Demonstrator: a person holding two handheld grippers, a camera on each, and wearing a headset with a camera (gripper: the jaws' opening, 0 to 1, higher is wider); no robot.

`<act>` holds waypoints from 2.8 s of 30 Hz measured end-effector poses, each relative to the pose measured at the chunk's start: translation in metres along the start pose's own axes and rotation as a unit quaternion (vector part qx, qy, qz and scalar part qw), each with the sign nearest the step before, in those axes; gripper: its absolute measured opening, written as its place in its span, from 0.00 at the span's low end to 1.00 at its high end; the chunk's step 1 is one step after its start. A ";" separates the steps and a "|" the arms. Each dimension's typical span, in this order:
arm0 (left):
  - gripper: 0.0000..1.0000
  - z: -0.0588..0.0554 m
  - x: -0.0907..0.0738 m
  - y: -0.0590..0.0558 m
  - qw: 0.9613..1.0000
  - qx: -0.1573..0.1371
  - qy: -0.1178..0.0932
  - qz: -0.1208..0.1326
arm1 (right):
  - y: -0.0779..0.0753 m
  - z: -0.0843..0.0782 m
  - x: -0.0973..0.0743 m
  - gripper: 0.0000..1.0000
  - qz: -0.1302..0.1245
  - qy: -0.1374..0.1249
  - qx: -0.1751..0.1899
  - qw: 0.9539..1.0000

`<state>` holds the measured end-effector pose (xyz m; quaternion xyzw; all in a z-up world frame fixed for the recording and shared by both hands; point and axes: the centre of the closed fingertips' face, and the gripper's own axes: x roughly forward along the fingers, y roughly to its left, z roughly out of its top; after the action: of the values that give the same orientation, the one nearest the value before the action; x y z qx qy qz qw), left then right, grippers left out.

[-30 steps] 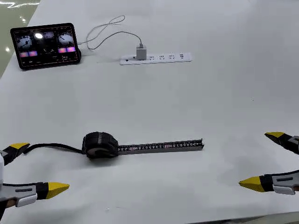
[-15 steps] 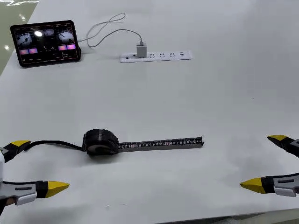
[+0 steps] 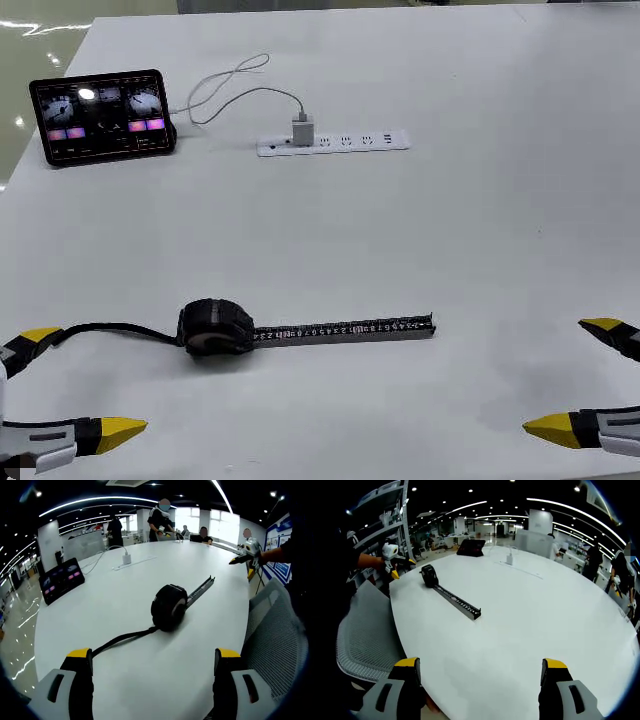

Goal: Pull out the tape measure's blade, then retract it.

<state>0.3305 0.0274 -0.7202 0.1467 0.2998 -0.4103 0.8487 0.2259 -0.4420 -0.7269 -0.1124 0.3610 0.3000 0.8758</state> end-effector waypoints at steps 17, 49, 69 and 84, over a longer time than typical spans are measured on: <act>0.99 0.000 0.003 0.005 1.000 0.010 0.004 0.003 | 0.010 -0.004 -0.003 0.99 0.005 0.002 -0.006 1.000; 0.99 0.030 0.024 -0.019 1.000 -0.013 0.001 -0.007 | -0.007 0.002 -0.003 0.99 0.012 0.030 -0.026 0.999; 0.99 0.069 0.033 -0.034 0.999 0.026 -0.005 -0.018 | -0.016 0.033 0.006 0.99 0.044 0.049 -0.084 0.994; 0.99 0.085 0.051 -0.041 0.999 -0.030 -0.023 -0.010 | -0.019 0.055 0.023 0.99 0.076 0.069 -0.130 0.986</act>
<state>0.3558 -0.0715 -0.6864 0.1084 0.2939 -0.4131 0.8551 0.2812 -0.4244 -0.7043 -0.2178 0.3861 0.4016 0.8013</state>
